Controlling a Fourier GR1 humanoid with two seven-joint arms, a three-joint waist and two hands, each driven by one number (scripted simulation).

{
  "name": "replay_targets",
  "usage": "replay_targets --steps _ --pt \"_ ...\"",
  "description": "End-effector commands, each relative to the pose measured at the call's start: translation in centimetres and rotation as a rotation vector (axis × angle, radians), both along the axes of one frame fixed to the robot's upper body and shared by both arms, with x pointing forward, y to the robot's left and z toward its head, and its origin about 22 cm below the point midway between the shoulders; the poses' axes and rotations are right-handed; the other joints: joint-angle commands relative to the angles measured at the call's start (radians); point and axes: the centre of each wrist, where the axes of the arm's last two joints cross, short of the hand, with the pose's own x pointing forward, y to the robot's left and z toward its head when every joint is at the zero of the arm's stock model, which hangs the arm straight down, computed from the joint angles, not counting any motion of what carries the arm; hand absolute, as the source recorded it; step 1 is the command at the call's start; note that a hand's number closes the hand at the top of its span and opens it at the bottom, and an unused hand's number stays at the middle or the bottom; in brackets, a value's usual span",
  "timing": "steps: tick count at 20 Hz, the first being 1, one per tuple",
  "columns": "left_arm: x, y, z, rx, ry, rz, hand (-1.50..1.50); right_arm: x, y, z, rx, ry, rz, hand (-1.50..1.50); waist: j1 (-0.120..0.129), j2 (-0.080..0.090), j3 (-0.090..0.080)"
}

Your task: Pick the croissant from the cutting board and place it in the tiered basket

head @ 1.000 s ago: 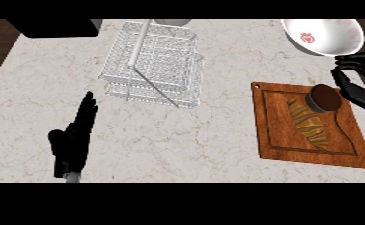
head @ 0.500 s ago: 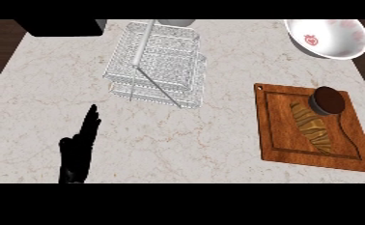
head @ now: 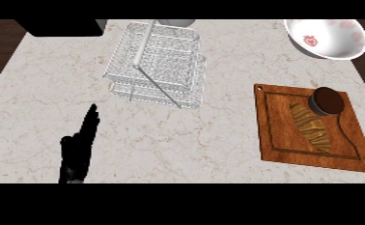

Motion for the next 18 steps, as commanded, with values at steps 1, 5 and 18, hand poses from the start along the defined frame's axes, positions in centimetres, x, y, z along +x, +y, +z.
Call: replay_targets --steps 1,5,18 --pt "0.3 -0.5 -0.6 0.004 0.006 -0.001 0.0 0.5 2.6 2.8 -0.252 0.154 0.043 -1.5 0.006 0.004 -0.002" --pt "-0.7 0.1 -1.2 -0.01 0.03 -0.009 0.0 0.1 5.8 3.9 -0.367 0.192 -0.019 -1.5 0.01 0.002 0.0" --pt "0.7 -0.7 -0.3 -0.001 0.01 -0.024 0.0 2.8 13.2 -2.0 -0.548 0.308 -0.077 -1.5 0.026 0.006 0.002"
